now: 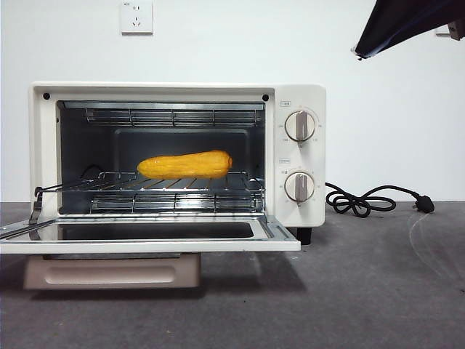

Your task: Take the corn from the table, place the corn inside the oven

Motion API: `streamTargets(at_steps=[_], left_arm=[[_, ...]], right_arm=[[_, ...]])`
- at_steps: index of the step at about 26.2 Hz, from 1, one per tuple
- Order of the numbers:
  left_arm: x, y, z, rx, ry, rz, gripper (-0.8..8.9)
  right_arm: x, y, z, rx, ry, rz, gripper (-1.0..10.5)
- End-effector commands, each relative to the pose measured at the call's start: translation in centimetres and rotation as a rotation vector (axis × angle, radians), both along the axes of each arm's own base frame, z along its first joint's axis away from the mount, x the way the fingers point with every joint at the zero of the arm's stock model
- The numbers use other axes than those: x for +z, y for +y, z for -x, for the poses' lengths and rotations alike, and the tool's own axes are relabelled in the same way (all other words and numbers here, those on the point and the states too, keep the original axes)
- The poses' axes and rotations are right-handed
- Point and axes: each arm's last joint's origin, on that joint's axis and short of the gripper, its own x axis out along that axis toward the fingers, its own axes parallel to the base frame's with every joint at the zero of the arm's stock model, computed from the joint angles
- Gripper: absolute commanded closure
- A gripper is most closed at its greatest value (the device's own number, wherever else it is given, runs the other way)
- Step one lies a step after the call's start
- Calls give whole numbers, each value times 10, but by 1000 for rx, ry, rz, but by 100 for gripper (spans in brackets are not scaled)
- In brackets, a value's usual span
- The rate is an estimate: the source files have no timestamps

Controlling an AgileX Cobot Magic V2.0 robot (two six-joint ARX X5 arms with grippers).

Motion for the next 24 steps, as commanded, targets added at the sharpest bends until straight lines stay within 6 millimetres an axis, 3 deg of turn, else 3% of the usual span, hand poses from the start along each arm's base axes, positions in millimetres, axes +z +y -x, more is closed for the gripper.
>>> streamTargets(at_steps=[1,10,24], left_arm=[[-7,0,-3,-2,24,-4,821],[-18,-7,-10,-27,83,-100,821],[-25,-23,-19,-89,73,-109,821]], right_arm=[[0,1,-1,17,-9,-3,955],[1,2,-1,36,0,-32,955],[1,2,-1,35,1,-33,955]])
